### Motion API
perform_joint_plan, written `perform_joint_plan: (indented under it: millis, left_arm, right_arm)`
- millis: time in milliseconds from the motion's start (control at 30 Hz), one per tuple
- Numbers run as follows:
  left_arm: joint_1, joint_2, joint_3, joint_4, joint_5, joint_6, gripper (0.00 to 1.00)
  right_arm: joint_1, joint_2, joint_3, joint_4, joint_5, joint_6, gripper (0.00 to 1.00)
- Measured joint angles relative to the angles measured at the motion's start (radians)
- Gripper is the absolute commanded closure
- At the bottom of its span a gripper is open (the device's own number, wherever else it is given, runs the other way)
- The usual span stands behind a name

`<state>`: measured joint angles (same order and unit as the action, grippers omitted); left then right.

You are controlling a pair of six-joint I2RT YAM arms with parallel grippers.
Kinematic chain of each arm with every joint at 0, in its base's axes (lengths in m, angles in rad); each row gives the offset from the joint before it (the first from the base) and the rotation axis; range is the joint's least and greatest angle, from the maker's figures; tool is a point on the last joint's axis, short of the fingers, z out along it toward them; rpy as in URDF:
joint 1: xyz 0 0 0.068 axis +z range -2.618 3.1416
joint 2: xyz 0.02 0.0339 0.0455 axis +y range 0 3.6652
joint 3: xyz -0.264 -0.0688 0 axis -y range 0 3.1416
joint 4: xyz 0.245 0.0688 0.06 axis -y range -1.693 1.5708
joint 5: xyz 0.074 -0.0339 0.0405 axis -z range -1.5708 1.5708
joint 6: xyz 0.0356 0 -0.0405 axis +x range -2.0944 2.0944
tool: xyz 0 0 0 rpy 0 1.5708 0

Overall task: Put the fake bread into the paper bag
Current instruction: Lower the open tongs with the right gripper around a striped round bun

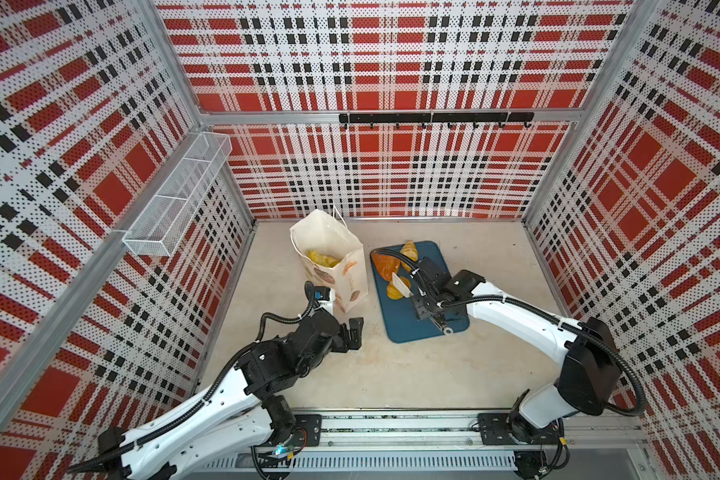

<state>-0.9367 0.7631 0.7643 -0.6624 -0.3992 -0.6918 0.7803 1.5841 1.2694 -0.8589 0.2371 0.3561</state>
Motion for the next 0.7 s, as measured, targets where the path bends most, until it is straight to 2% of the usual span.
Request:
perform_joint_plan:
  millis: [333,700]
  left_arm:
    - [-0.001,0.001,-0.011,0.005,0.002,-0.003,0.01]
    - [-0.001,-0.01,-0.025,0.005,0.001,-0.01,0.01]
  right_arm:
    - [0.061,0.126,0.02,-0.026,0.023,0.031,0.36]
    - [0.062,0.204,0.065,-0.058,0.095,0.06,0.35]
